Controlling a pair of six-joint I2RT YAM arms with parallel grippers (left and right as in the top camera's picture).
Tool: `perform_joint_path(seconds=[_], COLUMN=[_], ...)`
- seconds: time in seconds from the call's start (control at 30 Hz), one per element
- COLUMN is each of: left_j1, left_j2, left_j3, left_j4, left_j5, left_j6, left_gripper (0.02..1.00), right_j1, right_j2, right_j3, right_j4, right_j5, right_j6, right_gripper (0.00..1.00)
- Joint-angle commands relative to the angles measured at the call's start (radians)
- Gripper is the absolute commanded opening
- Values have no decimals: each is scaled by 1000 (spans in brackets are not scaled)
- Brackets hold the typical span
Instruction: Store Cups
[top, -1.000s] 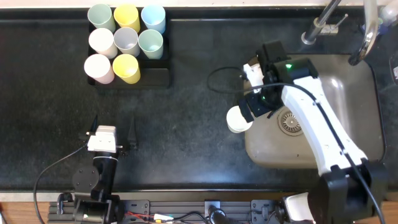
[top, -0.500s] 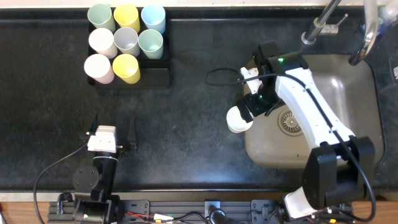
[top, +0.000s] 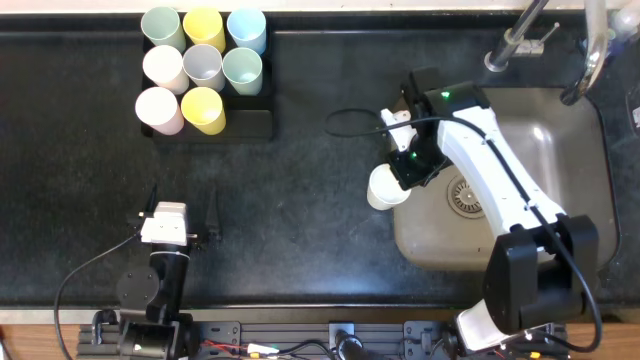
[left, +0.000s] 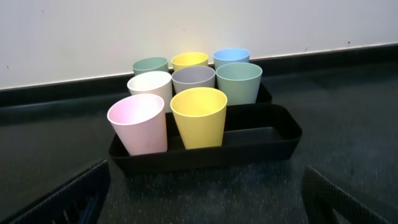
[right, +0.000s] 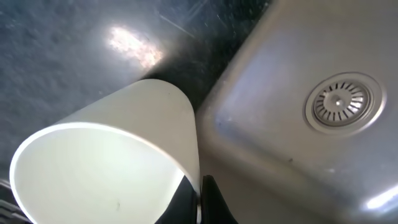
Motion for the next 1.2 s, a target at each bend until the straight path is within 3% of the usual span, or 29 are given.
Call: perform_joint_path(seconds=[0.03, 0.17, 0.37, 0.5, 0.57, 0.77, 1.2], left_j1=[0, 0, 0, 0, 0, 0, 0], left_j2=[-8, -8, -8, -8, -8, -8, -8], left_j3=[-1, -1, -1, -1, -1, -1, -1], left_j4=[-3, -3, -3, -3, -3, -3, -3], left_j5=[-4, -4, -4, -4, -4, -4, -4], left_j6=[22, 22, 22, 22, 22, 22, 22], left_gripper=[998, 998, 998, 998, 998, 996, 996], right_j1=[39, 102, 198, 290, 340, 424, 430], right_j2=[-26, -14, 179, 372, 437, 520, 616], right_j3=[212, 546, 980, 1135, 1164, 1165, 1165], right_j4=[-66, -129, -157, -144, -155, -119, -93], right_j5=[19, 50, -17, 96, 121, 84, 113], right_j6=[88, 159, 206, 209, 209, 216, 216], right_gripper=[42, 42, 42, 40, 40, 40, 45])
